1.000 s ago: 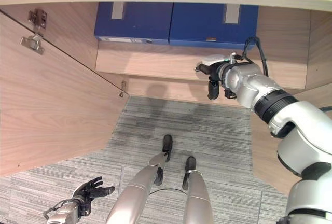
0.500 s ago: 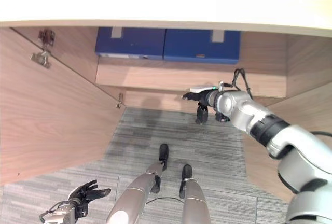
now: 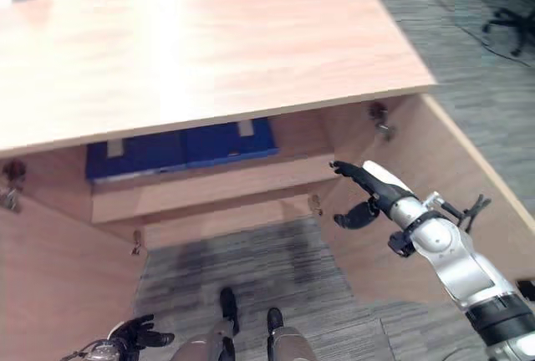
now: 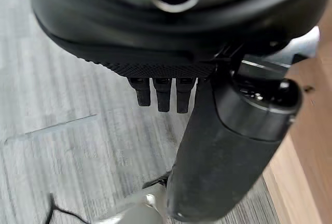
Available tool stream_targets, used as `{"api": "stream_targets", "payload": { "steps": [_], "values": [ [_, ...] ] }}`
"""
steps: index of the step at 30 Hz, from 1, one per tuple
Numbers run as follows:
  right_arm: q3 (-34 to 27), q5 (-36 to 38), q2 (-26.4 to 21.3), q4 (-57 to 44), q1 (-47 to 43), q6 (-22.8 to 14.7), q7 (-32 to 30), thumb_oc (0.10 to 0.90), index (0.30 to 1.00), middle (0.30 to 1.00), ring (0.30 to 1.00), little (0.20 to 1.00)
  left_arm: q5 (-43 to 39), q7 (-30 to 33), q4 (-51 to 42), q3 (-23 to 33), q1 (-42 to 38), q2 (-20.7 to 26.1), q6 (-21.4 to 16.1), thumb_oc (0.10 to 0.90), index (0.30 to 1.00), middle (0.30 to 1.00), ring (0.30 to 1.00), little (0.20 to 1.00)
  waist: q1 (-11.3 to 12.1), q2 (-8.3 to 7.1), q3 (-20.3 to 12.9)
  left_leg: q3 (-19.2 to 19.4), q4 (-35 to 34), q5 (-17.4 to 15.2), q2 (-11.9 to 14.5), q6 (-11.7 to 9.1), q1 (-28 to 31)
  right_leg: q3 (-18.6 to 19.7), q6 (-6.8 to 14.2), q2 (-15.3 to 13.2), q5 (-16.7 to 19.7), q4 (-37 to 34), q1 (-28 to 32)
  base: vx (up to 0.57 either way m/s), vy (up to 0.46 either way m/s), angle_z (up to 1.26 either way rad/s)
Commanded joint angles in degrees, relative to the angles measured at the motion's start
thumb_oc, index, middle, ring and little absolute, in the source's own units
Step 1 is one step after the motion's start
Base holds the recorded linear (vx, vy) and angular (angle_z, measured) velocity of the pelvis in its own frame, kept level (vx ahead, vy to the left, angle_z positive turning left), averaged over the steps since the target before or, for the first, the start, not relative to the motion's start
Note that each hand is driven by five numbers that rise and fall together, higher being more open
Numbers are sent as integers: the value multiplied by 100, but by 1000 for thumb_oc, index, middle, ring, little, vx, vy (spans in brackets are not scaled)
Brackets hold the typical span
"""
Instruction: Put the empty folder in the office cabinet
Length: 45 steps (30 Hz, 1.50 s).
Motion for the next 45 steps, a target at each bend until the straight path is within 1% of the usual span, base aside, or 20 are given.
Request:
{"api": "stream_targets", "payload": {
  "steps": [1,7,10,12,13,15,16,17,20,23,27,33,34,36,37,38,40,41,43,45],
  "values": [
    [-85,-205,-135,-284,34,-316,-58,800,900,900,900,900,424,-91,338,-181,102,-12,-42,800,900,900,900,900,-75,-143,-465,-559,-51,-583,81,-223,304,-43,295,65,402,-934,365,74,-3,-29],
    [17,-856,51,-153,597,-246,180,800,900,900,900,900,570,-162,357,-206,222,-106,-61,800,900,900,900,900,-231,-141,-693,-411,-51,-749,97,-193,546,105,306,97,419,-1008,501,69,5,-21],
    [12,-929,175,-227,697,-240,187,800,900,900,900,900,661,-143,405,-176,270,-103,-39,800,900,900,900,900,-269,-134,-741,-348,-51,-792,110,-179,596,156,307,109,429,-1022,522,36,15,-19],
    [-178,-772,464,-369,838,-310,21,800,900,900,900,900,813,-93,578,-73,338,-116,3,800,900,900,900,900,-373,-122,-808,-248,-51,-850,125,-157,672,267,315,130,432,-999,534,69,61,-17],
    [-612,-299,664,-721,1084,-486,-136,800,900,900,900,900,944,-57,720,29,424,-122,19,800,900,900,900,900,-495,-124,-812,-133,-51,-915,138,-136,760,374,328,162,409,-931,532,40,53,-12],
    [-694,-160,747,-773,1165,-540,-140,800,900,900,900,900,977,-78,757,37,447,-130,4,800,900,900,900,900,-503,-120,-829,-89,-51,-908,151,-137,754,411,327,177,433,-922,498,22,36,-24],
    [-1016,235,842,-988,1407,-659,-112,800,900,900,900,900,1082,-101,834,66,542,-120,-6,800,900,900,900,900,-574,-137,-833,-3,-51,-945,168,-128,806,500,336,202,423,-863,479,23,38,-43],
    [-1093,364,937,-1008,1541,-701,-92,800,900,900,900,900,1098,-126,867,96,593,-130,-11,800,900,900,900,900,-600,-145,-830,34,-51,-960,173,-122,820,537,340,209,422,-839,462,28,45,-45],
    [-1331,528,1088,-1003,1940,-679,-12,800,900,900,900,900,1165,-167,911,178,696,-145,-25,800,900,900,900,900,-688,-182,-829,118,-51,-995,186,-119,859,609,354,222,428,-815,446,6,21,-28],
    [-1479,470,1313,-297,2355,-513,-93,800,900,900,900,900,1062,-163,889,205,577,-201,-1,800,900,900,900,900,-887,-225,-869,207,-51,-1055,198,-116,931,683,370,229,420,-802,454,15,14,-22],
    [-2127,1523,1693,428,2699,-654,-83,800,900,900,900,900,1106,-194,887,103,546,-231,-22,800,900,900,900,900,-1186,-211,-914,340,-51,-1111,211,-98,1012,860,381,286,403,-709,425,32,22,-23],
    [-2727,1847,2213,1240,2676,-606,-537,800,900,900,900,900,1149,-188,899,14,541,-322,-5,800,900,900,900,900,-1516,-168,-832,590,-51,-1228,185,-17,1102,1160,444,340,366,-533,321,3,69,-38],
    [-2826,1840,2240,1249,2644,-582,-559,800,900,900,900,900,1149,-185,860,-46,464,-328,-9,800,900,900,900,900,-1612,-179,-725,658,-51,-1242,166,5,1097,1257,478,356,397,-468,240,-58,95,-47],
    [-2940,1920,2298,1329,2547,-640,-715,800,900,900,900,900,1189,-165,852,-150,377,-304,-33,800,900,900,900,900,-1661,-197,-586,717,-51,-1235,148,16,1027,1358,531,332,456,-499,162,-108,129,-57],
    [-3069,2012,2407,1482,2246,-806,-1039,800,900,900,900,900,1242,-67,885,-197,350,-300,-57,800,900,900,900,900,-1654,-131,-422,768,-51,-1377,129,32,970,1318,646,251,437,-527,23,-126,131,-57],
    [-3052,2065,2434,1532,1984,-917,-1219,800,900,900,900,900,1209,0,900,-164,311,-280,-52,800,900,900,900,900,-1543,-92,-334,924,-51,-1390,192,13,929,1057,702,119,529,-553,-89,-122,51,-62],
    [-3046,2117,2584,1491,1613,-1029,-1534,800,900,900,900,900,1054,97,839,-44,253,-188,2,800,900,900,900,900,-1313,-24,-335,1179,-51,-1348,393,-105,840,-32,711,-408,677,-753,-137,-80,-166,-157],
    [-2924,2094,2662,1504,1309,-1130,-1781,800,900,900,900,900,923,177,754,98,230,-97,9,800,900,900,900,900,-1085,-33,-356,1419,-51,-1317,541,-181,899,-760,673,-756,743,-994,-86,-2,-210,-174],
    [-2877,2041,2731,1478,1244,-1097,-1912,800,900,900,900,900,921,227,745,224,234,-50,24,800,900,900,900,900,-900,-152,-443,1471,-40,-1273,530,-214,1014,-873,660,-828,781,-1213,105,78,-194,-92],
    [-2740,1900,2585,1356,1149,-1041,-1930,800,900,900,900,900,851,234,792,408,391,-37,30,800,900,900,900,900,-700,-219,-574,1476,-21,-1284,578,-274,1191,-998,651,-789,831,-1308,291,176,-237,-3]
  ]
}}
